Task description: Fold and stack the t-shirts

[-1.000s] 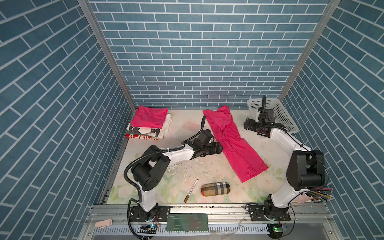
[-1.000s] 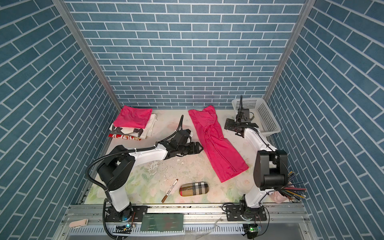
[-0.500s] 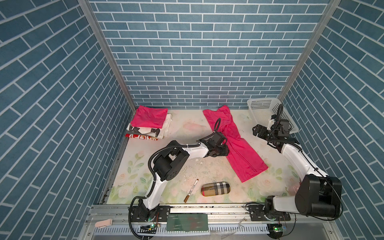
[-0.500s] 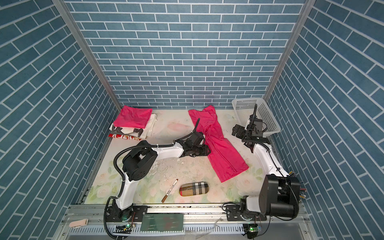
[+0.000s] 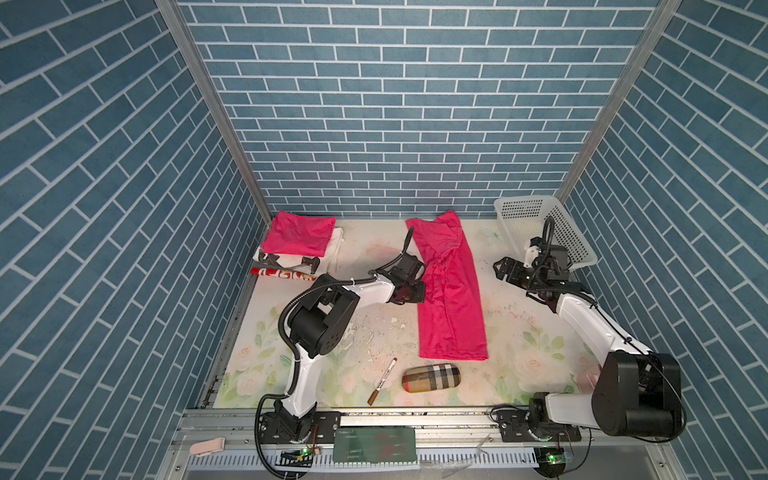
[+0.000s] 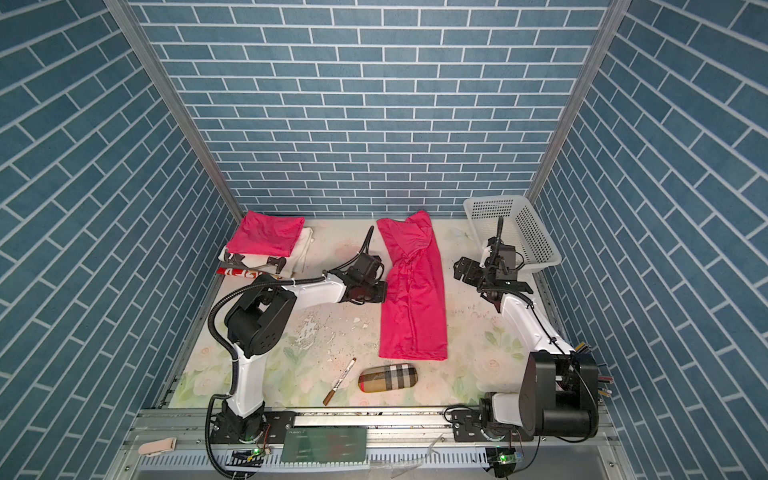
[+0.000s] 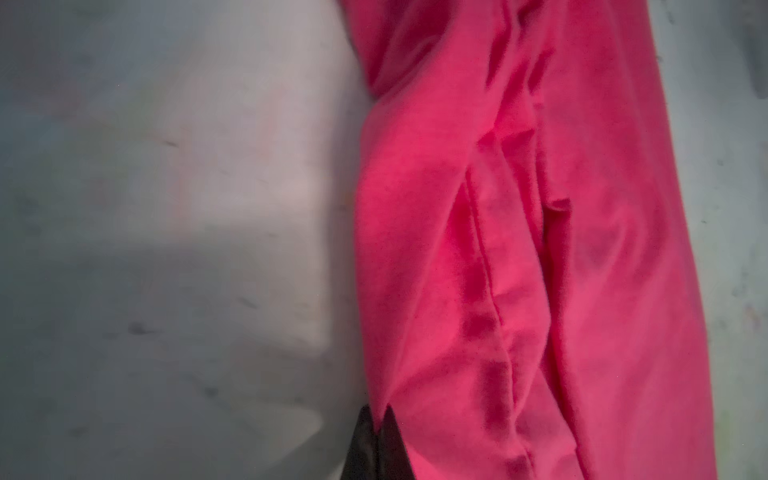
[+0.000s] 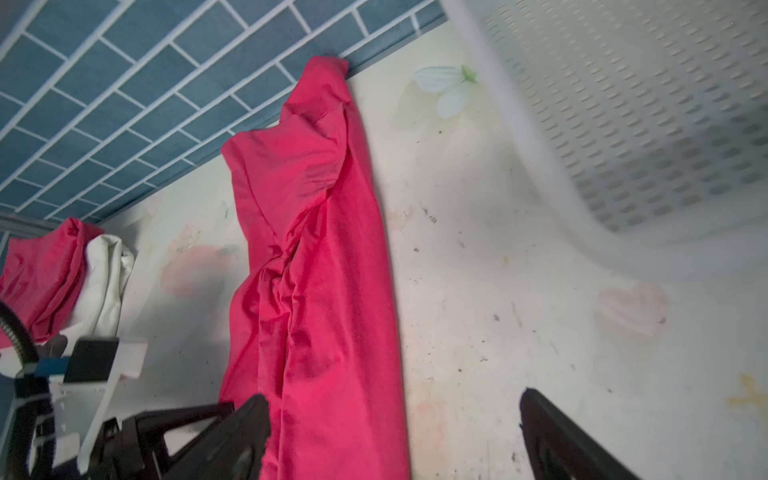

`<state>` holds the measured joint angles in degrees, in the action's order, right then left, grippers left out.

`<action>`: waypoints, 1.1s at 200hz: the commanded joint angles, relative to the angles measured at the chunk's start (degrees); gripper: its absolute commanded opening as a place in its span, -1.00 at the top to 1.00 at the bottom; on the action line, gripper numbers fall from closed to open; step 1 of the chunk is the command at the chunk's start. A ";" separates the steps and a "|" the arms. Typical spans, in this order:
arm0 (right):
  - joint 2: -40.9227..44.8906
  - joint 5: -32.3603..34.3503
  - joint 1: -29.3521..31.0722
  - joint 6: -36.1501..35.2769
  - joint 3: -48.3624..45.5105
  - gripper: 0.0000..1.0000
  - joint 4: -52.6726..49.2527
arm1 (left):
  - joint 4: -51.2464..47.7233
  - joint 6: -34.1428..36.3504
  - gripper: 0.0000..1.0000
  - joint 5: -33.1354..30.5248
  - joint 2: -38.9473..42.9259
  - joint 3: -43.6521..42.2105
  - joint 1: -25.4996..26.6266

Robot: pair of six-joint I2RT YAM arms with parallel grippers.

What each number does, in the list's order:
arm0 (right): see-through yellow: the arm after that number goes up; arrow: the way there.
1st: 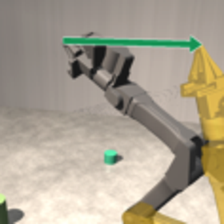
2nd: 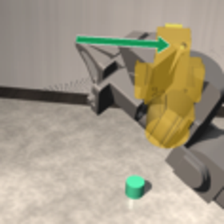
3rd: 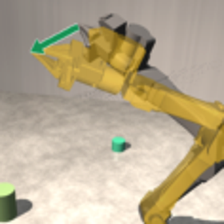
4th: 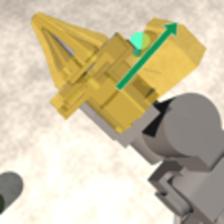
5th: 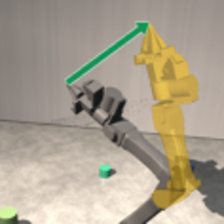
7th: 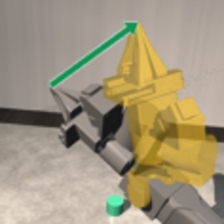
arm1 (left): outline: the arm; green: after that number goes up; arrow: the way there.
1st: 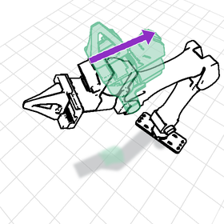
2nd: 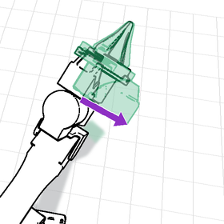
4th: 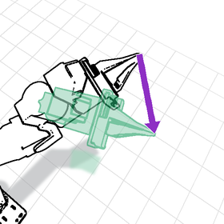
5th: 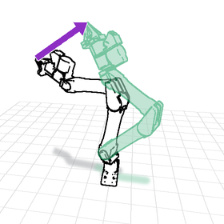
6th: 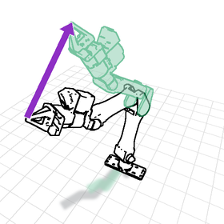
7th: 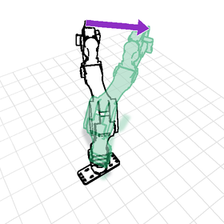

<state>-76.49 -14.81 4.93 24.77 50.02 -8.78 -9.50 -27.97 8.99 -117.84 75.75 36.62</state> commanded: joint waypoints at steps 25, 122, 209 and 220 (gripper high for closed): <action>2.87 0.07 7.11 3.14 -6.40 -0.89 -2.06 | -8.69 6.39 0.35 1.19 4.00 -0.27 -2.56; 19.73 0.40 24.49 22.61 -25.63 -0.54 -10.39 | -8.29 -1.65 -0.33 16.97 24.39 -26.59 -2.48; 17.46 3.93 37.44 37.95 -33.17 -0.20 -0.64 | -5.07 -4.55 -0.41 18.36 23.28 -32.20 2.01; 16.91 4.65 38.16 38.88 -33.36 -0.13 0.46 | -7.07 -3.80 -0.41 15.53 23.18 -31.74 2.56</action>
<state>-57.67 -12.69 41.32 56.71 18.83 -10.20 -10.79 -31.70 28.32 -91.92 44.80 37.43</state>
